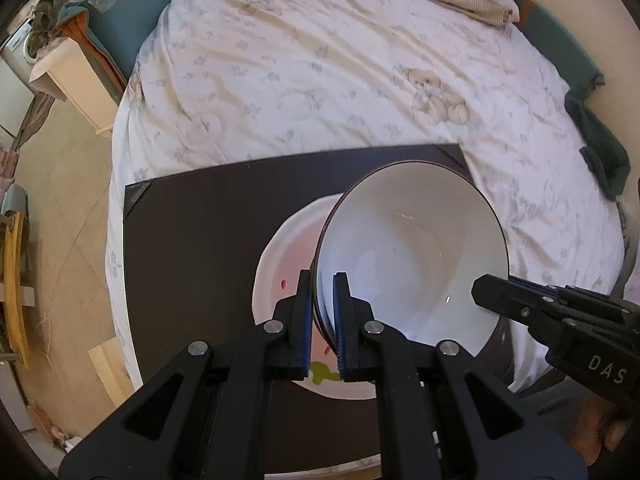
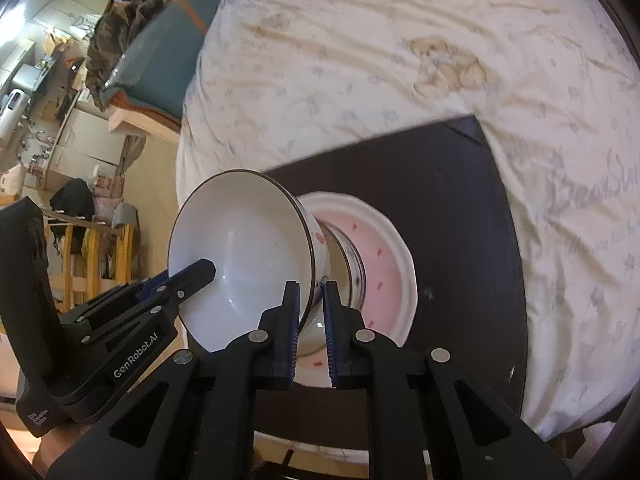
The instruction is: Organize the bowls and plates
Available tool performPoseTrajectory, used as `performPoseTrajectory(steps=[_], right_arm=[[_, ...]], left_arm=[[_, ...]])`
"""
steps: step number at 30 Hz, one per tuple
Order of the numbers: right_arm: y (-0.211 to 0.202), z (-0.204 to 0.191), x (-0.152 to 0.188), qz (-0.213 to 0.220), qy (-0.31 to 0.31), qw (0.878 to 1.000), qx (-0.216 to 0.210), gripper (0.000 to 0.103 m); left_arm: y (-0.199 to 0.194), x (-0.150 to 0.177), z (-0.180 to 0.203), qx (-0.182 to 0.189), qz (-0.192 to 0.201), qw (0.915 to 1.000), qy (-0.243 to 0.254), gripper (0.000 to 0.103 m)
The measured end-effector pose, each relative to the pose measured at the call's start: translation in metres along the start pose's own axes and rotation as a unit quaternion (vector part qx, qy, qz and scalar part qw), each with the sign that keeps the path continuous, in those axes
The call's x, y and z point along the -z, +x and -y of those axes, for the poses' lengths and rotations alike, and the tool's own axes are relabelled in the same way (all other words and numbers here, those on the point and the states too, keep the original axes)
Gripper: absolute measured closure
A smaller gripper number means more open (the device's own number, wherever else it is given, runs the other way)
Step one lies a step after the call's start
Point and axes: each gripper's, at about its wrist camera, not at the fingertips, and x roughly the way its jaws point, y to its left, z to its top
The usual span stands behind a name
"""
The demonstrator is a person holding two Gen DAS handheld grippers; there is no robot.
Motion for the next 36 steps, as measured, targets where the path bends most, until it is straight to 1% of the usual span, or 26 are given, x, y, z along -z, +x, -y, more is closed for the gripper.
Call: performPoseTrajectory(steps=[6,11,14,18,19,20,22,24,26,29,31,33,36], right_arm=[[0.008,0.001,0.005,-0.008,0.003,1.000,0.011,0.090],[0.016,0.001,0.006,-0.017,0.004,0.999,0.029,0.090],[0.019,0.003,0.007,-0.024,0.005,0.999,0.034,0.090],[0.019,0.002,0.007,-0.022,0.004,0.999,0.035,0.088],[0.019,0.002,0.007,-0.023,0.002,0.999,0.035,0.086],[0.020,0.001,0.007,-0.024,-0.003,0.999,0.037,0.086],[0.019,-0.002,0.006,-0.021,-0.016,0.999,0.045,0.086],[0.020,0.000,0.005,-0.021,-0.016,0.999,0.042,0.086],[0.024,0.005,0.002,-0.020,-0.009,0.999,0.034,0.086],[0.025,0.007,-0.001,-0.004,-0.018,0.999,0.034,0.086],[0.027,0.019,-0.005,-0.011,0.011,1.000,0.011,0.087],[0.030,0.025,-0.008,-0.019,0.024,1.000,0.001,0.087],[0.030,0.023,-0.009,-0.019,0.014,1.000,0.006,0.087]], left_arm=[[0.009,0.003,0.005,-0.020,-0.006,0.9995,0.022,0.096],[0.021,0.004,0.006,-0.016,-0.026,0.9992,0.025,0.096],[0.022,0.005,0.004,-0.016,-0.022,0.9993,0.024,0.096],[0.023,0.005,0.003,-0.011,-0.024,0.9992,0.031,0.095],[0.022,0.005,0.003,-0.009,-0.024,0.9991,0.034,0.094],[0.022,0.004,0.003,-0.008,-0.024,0.9991,0.036,0.092],[0.023,0.005,0.000,-0.003,-0.023,0.9993,0.029,0.092],[0.023,0.005,-0.001,0.001,-0.018,0.9995,0.025,0.092],[0.024,0.006,0.002,-0.001,-0.013,0.9994,0.032,0.093],[0.022,0.006,0.006,-0.006,-0.007,0.9991,0.042,0.093],[0.022,0.004,0.006,-0.006,-0.012,0.9990,0.042,0.093],[0.023,0.000,0.006,-0.002,-0.016,0.9991,0.040,0.094],[0.026,-0.001,0.004,-0.001,-0.018,0.9991,0.039,0.093]])
